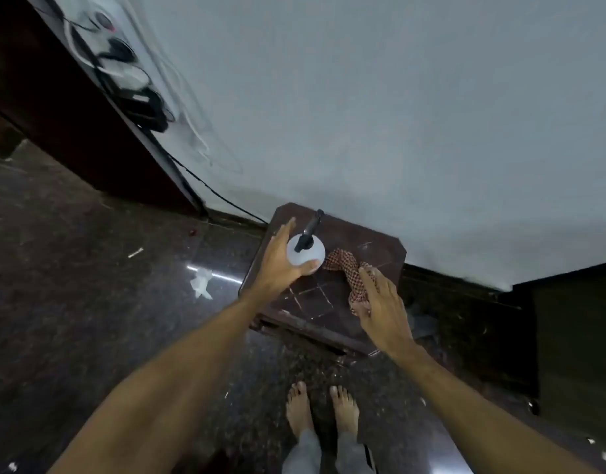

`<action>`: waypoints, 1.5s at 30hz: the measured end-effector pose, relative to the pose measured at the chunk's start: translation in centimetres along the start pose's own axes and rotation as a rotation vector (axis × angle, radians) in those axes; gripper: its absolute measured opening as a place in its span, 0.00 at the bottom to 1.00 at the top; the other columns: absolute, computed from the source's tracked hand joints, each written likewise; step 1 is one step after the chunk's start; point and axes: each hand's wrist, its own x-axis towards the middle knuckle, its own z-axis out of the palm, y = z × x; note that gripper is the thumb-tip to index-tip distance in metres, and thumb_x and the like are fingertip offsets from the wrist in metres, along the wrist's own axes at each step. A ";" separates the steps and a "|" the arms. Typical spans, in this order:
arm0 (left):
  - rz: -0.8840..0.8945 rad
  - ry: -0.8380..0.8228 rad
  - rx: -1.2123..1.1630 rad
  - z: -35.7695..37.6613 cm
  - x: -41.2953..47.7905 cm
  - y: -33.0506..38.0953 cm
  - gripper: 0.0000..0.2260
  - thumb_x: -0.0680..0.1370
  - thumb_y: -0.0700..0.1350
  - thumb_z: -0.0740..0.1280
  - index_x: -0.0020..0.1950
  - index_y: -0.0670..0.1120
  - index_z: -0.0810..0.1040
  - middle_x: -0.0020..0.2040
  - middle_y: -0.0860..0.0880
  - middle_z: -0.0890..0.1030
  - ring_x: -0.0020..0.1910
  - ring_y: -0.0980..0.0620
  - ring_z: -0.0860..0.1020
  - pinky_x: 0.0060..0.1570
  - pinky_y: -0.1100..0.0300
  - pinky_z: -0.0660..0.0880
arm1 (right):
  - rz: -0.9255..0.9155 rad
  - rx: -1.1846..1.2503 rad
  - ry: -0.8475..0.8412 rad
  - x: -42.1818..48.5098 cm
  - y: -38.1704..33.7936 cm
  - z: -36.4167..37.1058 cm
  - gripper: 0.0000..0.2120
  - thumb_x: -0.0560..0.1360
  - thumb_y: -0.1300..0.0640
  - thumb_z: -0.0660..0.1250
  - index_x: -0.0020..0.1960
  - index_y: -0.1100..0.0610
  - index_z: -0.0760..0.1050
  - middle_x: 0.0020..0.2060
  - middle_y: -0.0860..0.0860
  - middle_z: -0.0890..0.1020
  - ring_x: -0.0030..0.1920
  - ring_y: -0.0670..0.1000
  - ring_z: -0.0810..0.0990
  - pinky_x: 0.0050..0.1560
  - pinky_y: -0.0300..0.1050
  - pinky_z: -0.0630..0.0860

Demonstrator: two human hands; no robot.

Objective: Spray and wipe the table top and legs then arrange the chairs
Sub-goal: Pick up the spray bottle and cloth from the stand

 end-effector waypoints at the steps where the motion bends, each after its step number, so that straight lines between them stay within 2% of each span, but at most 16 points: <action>1: 0.043 0.004 -0.044 0.5 0.9 -0.1 0.49 0.67 0.61 0.80 0.82 0.58 0.57 0.82 0.54 0.61 0.82 0.47 0.58 0.77 0.39 0.61 | 0.006 -0.011 -0.028 0.7 0.3 0.7 0.34 0.81 0.51 0.63 0.82 0.47 0.51 0.80 0.53 0.54 0.79 0.59 0.54 0.73 0.63 0.64; 3: 0.097 -0.012 -0.145 1.6 2.6 -0.1 0.46 0.68 0.58 0.80 0.82 0.57 0.61 0.81 0.56 0.64 0.80 0.53 0.61 0.78 0.45 0.64 | 0.030 -0.018 -0.049 2.1 0.8 2.1 0.36 0.81 0.51 0.64 0.81 0.44 0.48 0.81 0.53 0.50 0.79 0.61 0.52 0.72 0.64 0.64; 5: 0.155 -0.010 -0.229 2.7 3.8 0.2 0.41 0.73 0.46 0.80 0.81 0.49 0.64 0.79 0.54 0.67 0.78 0.58 0.64 0.77 0.55 0.64 | 0.022 -0.032 -0.044 3.1 1.0 3.5 0.36 0.81 0.52 0.64 0.81 0.43 0.48 0.81 0.54 0.51 0.79 0.63 0.53 0.71 0.65 0.66; 9: 0.267 0.065 -0.367 4.4 5.0 0.3 0.28 0.80 0.37 0.71 0.79 0.40 0.67 0.77 0.44 0.71 0.76 0.47 0.70 0.75 0.42 0.68 | 0.030 -0.051 0.025 4.2 0.6 4.4 0.32 0.81 0.56 0.63 0.81 0.46 0.55 0.78 0.59 0.57 0.75 0.66 0.58 0.66 0.63 0.71; 10: 0.280 0.085 -0.379 4.6 5.1 0.4 0.24 0.82 0.37 0.68 0.78 0.39 0.68 0.76 0.45 0.73 0.74 0.44 0.73 0.73 0.41 0.71 | 0.039 -0.053 0.047 4.5 0.4 4.3 0.31 0.81 0.57 0.64 0.80 0.47 0.57 0.77 0.59 0.58 0.74 0.66 0.60 0.63 0.62 0.74; 12: 0.271 0.121 -0.370 4.9 4.8 0.7 0.19 0.83 0.37 0.65 0.75 0.39 0.72 0.70 0.51 0.78 0.61 0.42 0.83 0.65 0.50 0.78 | 0.031 -0.030 0.087 5.2 0.3 4.6 0.29 0.78 0.61 0.67 0.77 0.49 0.65 0.75 0.58 0.62 0.70 0.65 0.63 0.56 0.61 0.78; 15: 0.261 0.189 -0.367 4.7 4.1 0.9 0.14 0.84 0.36 0.64 0.69 0.39 0.76 0.62 0.62 0.82 0.46 0.48 0.86 0.53 0.57 0.80 | 0.016 0.058 0.154 6.0 0.8 5.1 0.25 0.71 0.70 0.67 0.66 0.55 0.77 0.67 0.58 0.69 0.63 0.63 0.70 0.53 0.59 0.80; 18: 0.227 0.237 -0.404 3.8 2.8 0.9 0.09 0.84 0.39 0.65 0.63 0.38 0.78 0.58 0.56 0.83 0.36 0.40 0.82 0.45 0.47 0.81 | 0.015 0.180 0.191 6.2 1.0 4.5 0.24 0.66 0.75 0.67 0.59 0.59 0.81 0.57 0.54 0.73 0.53 0.58 0.76 0.48 0.46 0.77; 20: 0.202 0.284 -0.390 2.5 0.9 1.1 0.08 0.84 0.44 0.65 0.59 0.41 0.79 0.50 0.50 0.84 0.30 0.41 0.79 0.39 0.46 0.80 | -0.001 0.261 0.224 5.6 0.3 3.0 0.22 0.67 0.75 0.68 0.57 0.60 0.82 0.54 0.52 0.74 0.51 0.54 0.77 0.49 0.39 0.74; 23: 0.134 0.374 -0.337 0.1 -3.3 1.7 0.11 0.83 0.51 0.67 0.55 0.44 0.79 0.42 0.40 0.82 0.29 0.41 0.79 0.36 0.41 0.80 | -0.061 0.324 0.257 3.8 -2.0 -0.3 0.17 0.70 0.73 0.68 0.55 0.60 0.83 0.53 0.50 0.75 0.52 0.49 0.77 0.55 0.37 0.74; 27: 0.075 0.480 -0.310 -4.3 -10.2 3.7 0.09 0.83 0.51 0.67 0.53 0.45 0.78 0.40 0.43 0.79 0.33 0.40 0.78 0.37 0.38 0.78 | -0.110 0.442 0.221 0.8 -6.6 -5.0 0.17 0.69 0.75 0.69 0.52 0.58 0.83 0.51 0.48 0.78 0.52 0.44 0.76 0.55 0.26 0.70; 31: 0.003 0.642 -0.321 -9.5 -18.0 6.6 0.06 0.82 0.44 0.68 0.52 0.42 0.78 0.33 0.51 0.77 0.28 0.52 0.76 0.31 0.53 0.77 | -0.228 0.577 0.139 -1.9 -13.0 -9.0 0.18 0.68 0.76 0.69 0.50 0.57 0.83 0.52 0.47 0.80 0.54 0.43 0.79 0.58 0.37 0.76; 33: -0.012 0.722 -0.319 -11.6 -21.2 7.6 0.06 0.82 0.45 0.68 0.52 0.42 0.77 0.31 0.52 0.76 0.25 0.54 0.75 0.30 0.58 0.75 | -0.288 0.621 0.112 -2.5 -15.6 -10.0 0.18 0.69 0.77 0.68 0.51 0.58 0.83 0.52 0.47 0.81 0.55 0.41 0.79 0.57 0.34 0.76; 37: -0.039 0.963 -0.303 -16.8 -28.1 7.9 0.07 0.84 0.45 0.67 0.48 0.44 0.76 0.31 0.51 0.74 0.26 0.51 0.73 0.29 0.54 0.75 | -0.457 0.638 0.007 -3.4 -23.3 -11.1 0.19 0.68 0.76 0.70 0.52 0.57 0.82 0.52 0.48 0.81 0.55 0.41 0.79 0.55 0.32 0.75; 42: -0.168 1.296 -0.238 -22.1 -34.9 4.9 0.10 0.84 0.50 0.67 0.45 0.48 0.75 0.32 0.46 0.73 0.28 0.42 0.74 0.29 0.45 0.77 | -0.615 0.639 -0.141 -3.1 -33.5 -8.8 0.17 0.68 0.74 0.72 0.53 0.58 0.82 0.51 0.51 0.83 0.54 0.51 0.81 0.57 0.43 0.77; 45: -0.244 1.457 -0.246 -25.2 -39.0 1.9 0.12 0.83 0.54 0.67 0.44 0.49 0.75 0.31 0.44 0.73 0.30 0.38 0.74 0.33 0.39 0.76 | -0.717 0.625 -0.236 -3.9 -40.5 -6.3 0.16 0.69 0.72 0.72 0.54 0.59 0.82 0.51 0.51 0.82 0.54 0.51 0.81 0.57 0.42 0.76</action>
